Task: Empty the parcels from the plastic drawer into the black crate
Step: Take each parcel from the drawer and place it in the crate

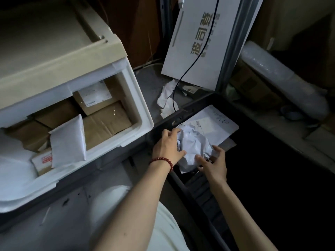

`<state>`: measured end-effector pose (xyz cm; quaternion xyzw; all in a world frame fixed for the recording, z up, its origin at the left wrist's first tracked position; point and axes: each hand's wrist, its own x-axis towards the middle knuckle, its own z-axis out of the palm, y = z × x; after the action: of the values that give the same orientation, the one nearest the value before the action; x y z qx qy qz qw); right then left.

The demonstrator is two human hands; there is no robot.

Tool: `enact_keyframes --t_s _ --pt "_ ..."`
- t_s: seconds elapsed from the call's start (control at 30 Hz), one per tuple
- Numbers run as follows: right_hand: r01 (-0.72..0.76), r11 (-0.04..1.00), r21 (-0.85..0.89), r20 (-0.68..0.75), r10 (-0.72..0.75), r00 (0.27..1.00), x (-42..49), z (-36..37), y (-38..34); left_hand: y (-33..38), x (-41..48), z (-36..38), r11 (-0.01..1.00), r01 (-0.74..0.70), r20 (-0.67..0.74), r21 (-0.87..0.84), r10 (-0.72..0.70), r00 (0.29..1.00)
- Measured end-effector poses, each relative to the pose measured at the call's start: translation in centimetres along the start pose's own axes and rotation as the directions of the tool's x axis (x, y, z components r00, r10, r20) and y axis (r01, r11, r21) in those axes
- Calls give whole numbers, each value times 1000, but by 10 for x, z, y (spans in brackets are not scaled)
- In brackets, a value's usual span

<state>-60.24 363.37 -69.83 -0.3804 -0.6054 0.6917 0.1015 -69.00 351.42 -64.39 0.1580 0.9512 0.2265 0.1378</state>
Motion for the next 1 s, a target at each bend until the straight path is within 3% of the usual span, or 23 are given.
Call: enact_keyframes --t_s 0.2,0.37,0.63,0.8,0.9,1.0 --pt "-71 994 -87 17 73 997 18 23 15 -13 12 11 962 -28 13 272 25 1000" --pt "-60 956 -286 71 83 994 33 42 18 -13 17 21 876 -63 -28 478 87 996" --pt "-2 820 -572 -6 -1 1000 26 59 9 -23 14 10 929 -4 -118 370 51 992" --pt "127 565 -815 27 -181 983 10 51 -14 -23 -2 -11 956 53 -155 287 -8 988" --pt "200 505 -840 105 -210 972 -2 49 -35 -22 -15 -30 970 84 -161 230 -48 986" --pt "280 515 -810 183 -232 955 -19 55 -60 -24 -32 -56 988 107 -135 107 -92 986"
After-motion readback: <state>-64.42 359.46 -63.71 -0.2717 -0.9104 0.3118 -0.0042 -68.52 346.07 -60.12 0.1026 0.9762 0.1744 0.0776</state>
